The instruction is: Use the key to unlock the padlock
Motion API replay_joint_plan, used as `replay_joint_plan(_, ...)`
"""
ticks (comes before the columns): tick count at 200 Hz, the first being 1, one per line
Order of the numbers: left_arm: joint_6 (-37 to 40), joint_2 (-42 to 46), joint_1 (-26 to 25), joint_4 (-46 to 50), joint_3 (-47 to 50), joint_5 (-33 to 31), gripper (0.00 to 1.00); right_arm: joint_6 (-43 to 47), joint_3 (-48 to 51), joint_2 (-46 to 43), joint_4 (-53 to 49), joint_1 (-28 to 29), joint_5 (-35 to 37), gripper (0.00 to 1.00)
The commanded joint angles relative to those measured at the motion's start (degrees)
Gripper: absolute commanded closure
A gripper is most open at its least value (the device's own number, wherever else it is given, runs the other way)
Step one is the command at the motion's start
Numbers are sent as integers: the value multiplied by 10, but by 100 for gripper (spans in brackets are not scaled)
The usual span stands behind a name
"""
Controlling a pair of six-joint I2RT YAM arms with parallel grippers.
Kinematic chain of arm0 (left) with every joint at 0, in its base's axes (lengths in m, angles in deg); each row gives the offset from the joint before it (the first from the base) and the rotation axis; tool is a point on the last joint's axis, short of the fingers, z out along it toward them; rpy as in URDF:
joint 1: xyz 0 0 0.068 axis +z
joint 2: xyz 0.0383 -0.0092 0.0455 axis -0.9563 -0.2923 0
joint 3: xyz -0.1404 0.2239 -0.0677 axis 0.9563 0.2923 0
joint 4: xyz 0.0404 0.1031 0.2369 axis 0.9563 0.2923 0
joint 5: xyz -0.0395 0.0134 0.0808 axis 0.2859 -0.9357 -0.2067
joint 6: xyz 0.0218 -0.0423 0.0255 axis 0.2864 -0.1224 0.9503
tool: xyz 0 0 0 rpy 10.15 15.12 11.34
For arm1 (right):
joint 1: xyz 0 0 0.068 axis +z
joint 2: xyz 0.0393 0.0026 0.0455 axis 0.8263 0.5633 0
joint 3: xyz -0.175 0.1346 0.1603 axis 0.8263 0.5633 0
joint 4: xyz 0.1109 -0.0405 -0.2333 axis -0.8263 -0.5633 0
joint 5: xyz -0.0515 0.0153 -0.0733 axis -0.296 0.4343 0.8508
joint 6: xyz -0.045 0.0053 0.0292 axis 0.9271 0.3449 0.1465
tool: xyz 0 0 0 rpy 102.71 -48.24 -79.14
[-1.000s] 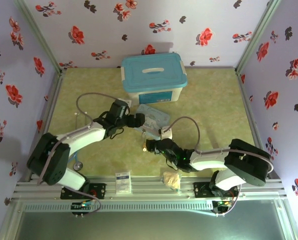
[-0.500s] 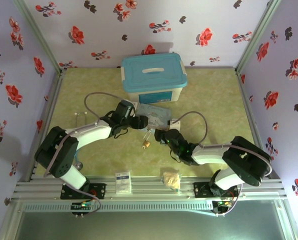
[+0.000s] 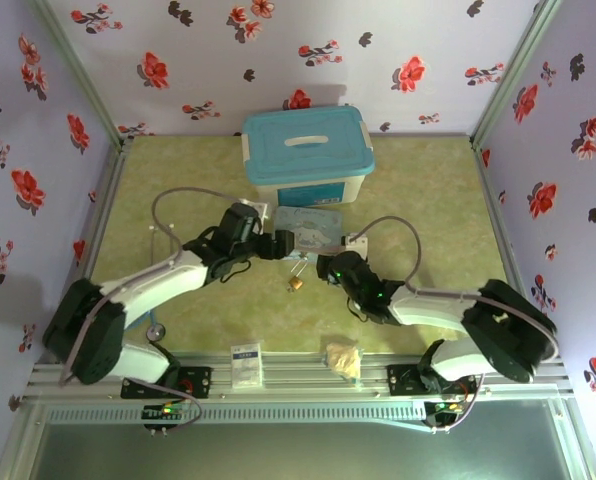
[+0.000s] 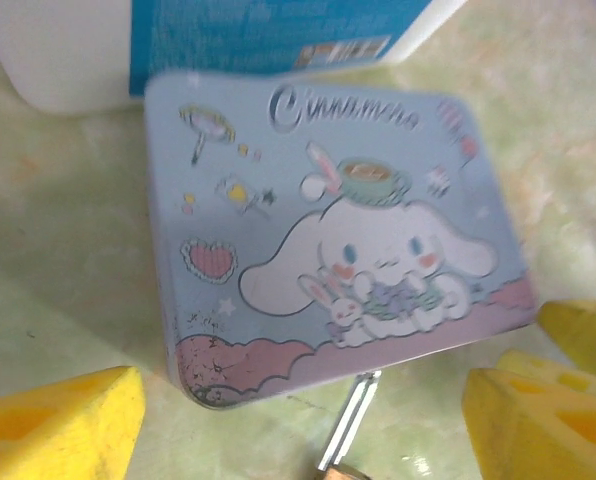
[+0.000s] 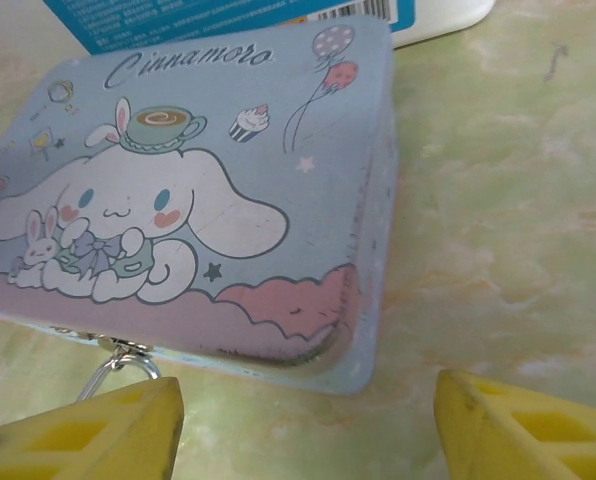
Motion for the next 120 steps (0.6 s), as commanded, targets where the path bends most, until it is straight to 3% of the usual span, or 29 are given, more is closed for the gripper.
replay_joint_plan(1, -1, 66, 3, 23, 18, -17, 15, -39, 15, -58, -83, 0, 5, 31)
replay_joint_plan(37, -42, 116, 4, 15, 63, 25, 15, -47, -4, -64, -118, 38, -22, 32)
replay_joint_plan(88, -100, 138, 4, -39, 136, 37, 16, -53, -117, 70, -144, 102, -34, 32)
replay_joint_plan(120, -99, 141, 5, -30, 143, 37, 16, -72, -146, 144, -124, 107, -49, 37)
